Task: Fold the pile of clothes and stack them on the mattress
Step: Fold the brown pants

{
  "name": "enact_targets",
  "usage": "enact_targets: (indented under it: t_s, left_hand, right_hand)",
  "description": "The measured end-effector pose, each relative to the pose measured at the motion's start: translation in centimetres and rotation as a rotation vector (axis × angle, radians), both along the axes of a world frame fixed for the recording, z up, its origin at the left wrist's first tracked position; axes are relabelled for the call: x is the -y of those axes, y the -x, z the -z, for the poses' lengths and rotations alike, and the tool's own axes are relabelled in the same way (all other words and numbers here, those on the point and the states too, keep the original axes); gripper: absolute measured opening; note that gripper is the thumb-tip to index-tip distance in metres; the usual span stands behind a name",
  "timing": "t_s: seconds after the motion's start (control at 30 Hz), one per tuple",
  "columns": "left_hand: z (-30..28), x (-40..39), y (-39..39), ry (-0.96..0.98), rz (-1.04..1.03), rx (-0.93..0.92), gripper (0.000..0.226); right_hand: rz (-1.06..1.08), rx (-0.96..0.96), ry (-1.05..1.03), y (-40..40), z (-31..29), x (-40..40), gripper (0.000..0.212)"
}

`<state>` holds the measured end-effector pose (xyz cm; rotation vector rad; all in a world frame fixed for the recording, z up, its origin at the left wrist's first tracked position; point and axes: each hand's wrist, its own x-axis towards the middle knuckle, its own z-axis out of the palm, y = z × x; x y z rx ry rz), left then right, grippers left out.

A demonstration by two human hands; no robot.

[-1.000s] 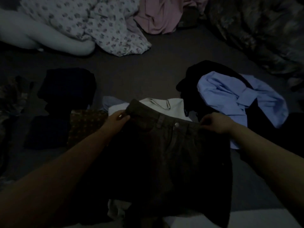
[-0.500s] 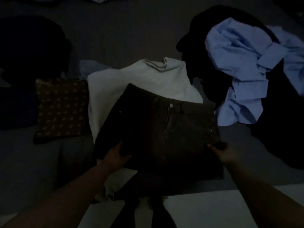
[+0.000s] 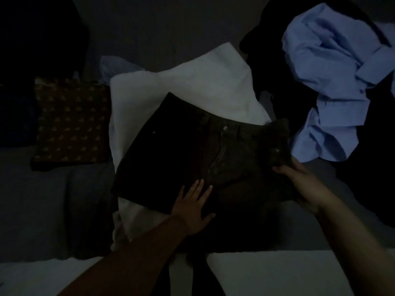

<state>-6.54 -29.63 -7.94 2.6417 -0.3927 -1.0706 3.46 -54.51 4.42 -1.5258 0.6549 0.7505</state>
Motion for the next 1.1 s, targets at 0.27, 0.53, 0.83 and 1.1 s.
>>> enact_targets:
  t_s: [0.27, 0.53, 0.83, 1.1]
  left_hand:
    - [-5.6, -6.5, 1.0, 0.916, -0.648, -0.061, 0.087]
    - [-5.1, -16.3, -0.6, 0.993, -1.751, -0.079, 0.015]
    - [-5.5, -12.6, -5.4, 0.331, -1.300, -0.026, 0.090]
    - [-4.0, -17.7, -2.3, 0.482, -1.549, -0.092, 0.037]
  right_hand:
    - [-0.286, 0.116, -0.041, -4.4, -0.7, -18.7, 0.073]
    - [-0.622, 0.042, 0.024, -4.3, 4.6, -27.7, 0.063]
    - [-0.093, 0.219, 0.677, 4.4, 7.2, -17.7, 0.037]
    - [0.032, -0.208, 0.181, 3.2, 8.1, -17.5, 0.081]
